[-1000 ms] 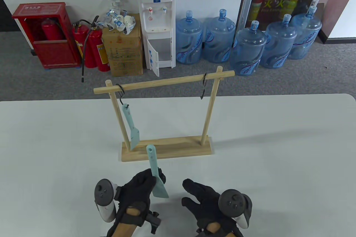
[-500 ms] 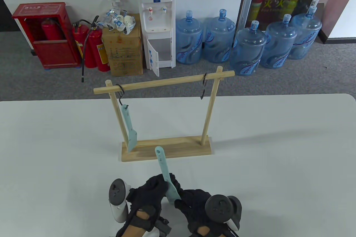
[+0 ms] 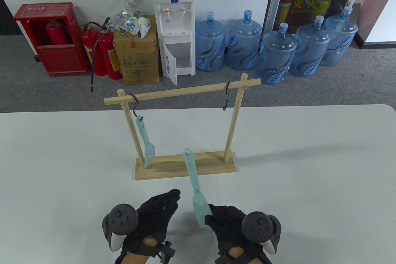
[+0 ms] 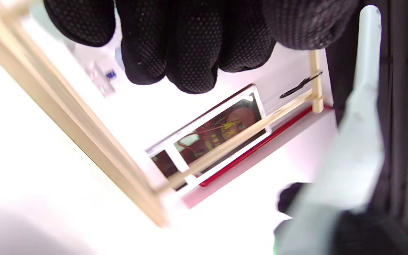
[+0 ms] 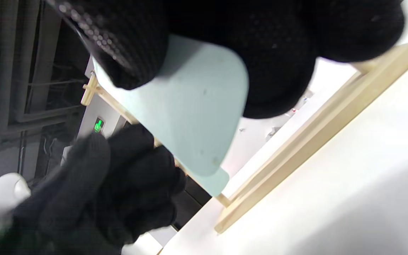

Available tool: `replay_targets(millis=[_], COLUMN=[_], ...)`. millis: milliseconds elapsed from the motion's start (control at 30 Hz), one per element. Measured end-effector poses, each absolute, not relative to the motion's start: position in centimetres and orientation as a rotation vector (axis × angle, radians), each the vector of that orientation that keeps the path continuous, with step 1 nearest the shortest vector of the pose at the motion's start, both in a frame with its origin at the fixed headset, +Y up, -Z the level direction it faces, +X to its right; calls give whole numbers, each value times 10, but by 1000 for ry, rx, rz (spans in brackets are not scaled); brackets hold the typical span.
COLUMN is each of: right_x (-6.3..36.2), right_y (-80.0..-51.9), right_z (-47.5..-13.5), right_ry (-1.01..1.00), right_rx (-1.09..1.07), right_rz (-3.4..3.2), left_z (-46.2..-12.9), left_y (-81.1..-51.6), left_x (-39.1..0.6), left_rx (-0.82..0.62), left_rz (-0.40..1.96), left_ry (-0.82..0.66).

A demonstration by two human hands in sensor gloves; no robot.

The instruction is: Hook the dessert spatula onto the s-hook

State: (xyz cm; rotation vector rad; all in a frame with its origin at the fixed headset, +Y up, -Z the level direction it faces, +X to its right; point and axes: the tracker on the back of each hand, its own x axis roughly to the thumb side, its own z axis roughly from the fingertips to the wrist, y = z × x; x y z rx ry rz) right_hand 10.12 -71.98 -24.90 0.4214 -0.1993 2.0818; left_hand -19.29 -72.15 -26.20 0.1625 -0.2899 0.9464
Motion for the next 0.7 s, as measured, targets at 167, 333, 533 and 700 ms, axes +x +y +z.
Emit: replay_targets(millis=[167,333,533,700], right_x=[117,126,139,144], right_y=[-707,-684,-676,-681], right_z=[-260,-267,-281,-290], right_ry=[-202,-246,-250,-227], right_rx=[347,345,307,265], right_rz=[1992,1917,1873,1873], left_z=[-257,-254,-253,-252], left_y=[-716,-723,-722,-720], left_x=[-204,-204,-201,-199], left_rx=[220,177,191,208], left_rz=[532,267,189,140], left_ry=[-274,-277,-287,-293])
